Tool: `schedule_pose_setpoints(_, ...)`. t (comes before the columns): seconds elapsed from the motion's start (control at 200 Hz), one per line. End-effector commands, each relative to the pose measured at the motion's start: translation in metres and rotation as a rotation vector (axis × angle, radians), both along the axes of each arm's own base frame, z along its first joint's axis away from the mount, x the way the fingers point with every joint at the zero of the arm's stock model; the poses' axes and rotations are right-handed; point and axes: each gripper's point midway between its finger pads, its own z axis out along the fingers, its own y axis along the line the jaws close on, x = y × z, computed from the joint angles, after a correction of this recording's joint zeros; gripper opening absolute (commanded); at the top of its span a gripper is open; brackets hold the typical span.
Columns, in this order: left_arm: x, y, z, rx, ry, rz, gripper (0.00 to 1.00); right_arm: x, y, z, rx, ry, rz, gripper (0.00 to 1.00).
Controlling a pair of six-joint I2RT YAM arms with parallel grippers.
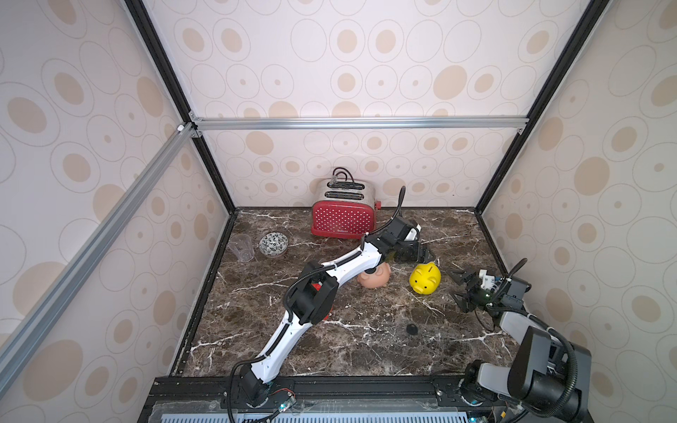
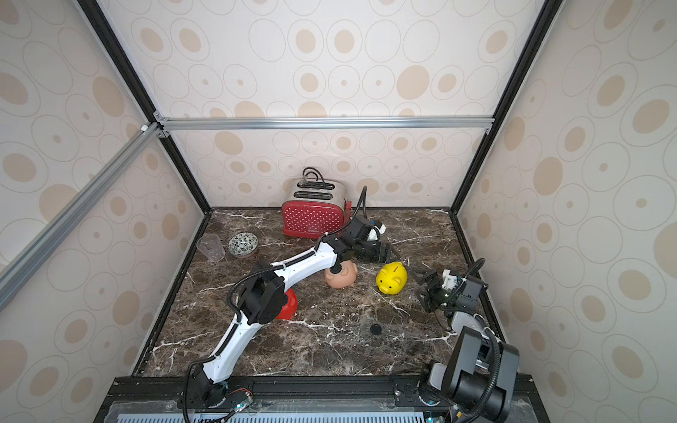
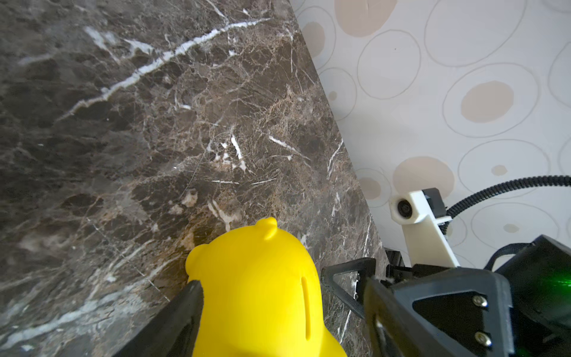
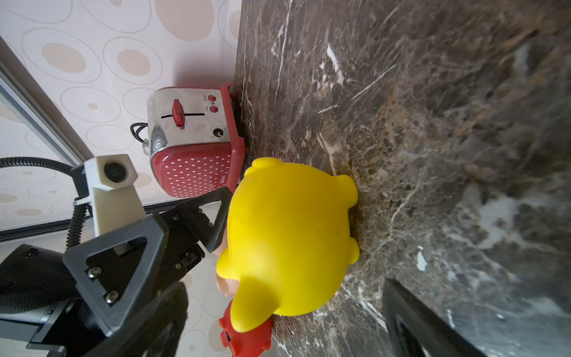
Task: Close piggy banks
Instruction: Turn over the piggy bank at the center of the board.
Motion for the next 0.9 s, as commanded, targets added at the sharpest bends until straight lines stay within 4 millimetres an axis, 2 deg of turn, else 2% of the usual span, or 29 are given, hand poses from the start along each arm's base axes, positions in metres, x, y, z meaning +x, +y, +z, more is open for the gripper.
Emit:
schedule_pose_setpoints(0.0, 0.003, 0.001, -0.012, 0.039, 0.008, -0.021, 0.76, 0.004, 0.0, -0.006, 0.03, -0.01, -0.004, 1.0)
schedule_pose_setpoints(0.17, 0.001, -0.002, -0.014, 0.021, 0.014, -0.041, 0.74, 0.014, -0.002, -0.007, 0.044, -0.069, -0.027, 1.0)
schedule_pose_setpoints(0.371, -0.003, -0.003, -0.01, 0.006, 0.019, -0.057, 0.72, 0.027, 0.007, -0.017, 0.072, -0.09, -0.018, 1.0)
schedule_pose_setpoints(0.476, -0.003, 0.002, -0.011, 0.025, 0.014, -0.054, 0.7, 0.028, 0.008, -0.026, 0.092, -0.078, -0.019, 1.0)
schedule_pose_setpoints(0.707, 0.002, 0.006, -0.01, 0.028, 0.018, -0.054, 0.68, 0.03, 0.015, -0.032, 0.077, -0.087, 0.007, 1.0)
schedule_pose_setpoints(0.892, 0.005, 0.007, -0.006, 0.015, 0.023, -0.058, 0.67, 0.033, 0.015, -0.03, 0.067, -0.088, 0.015, 1.0)
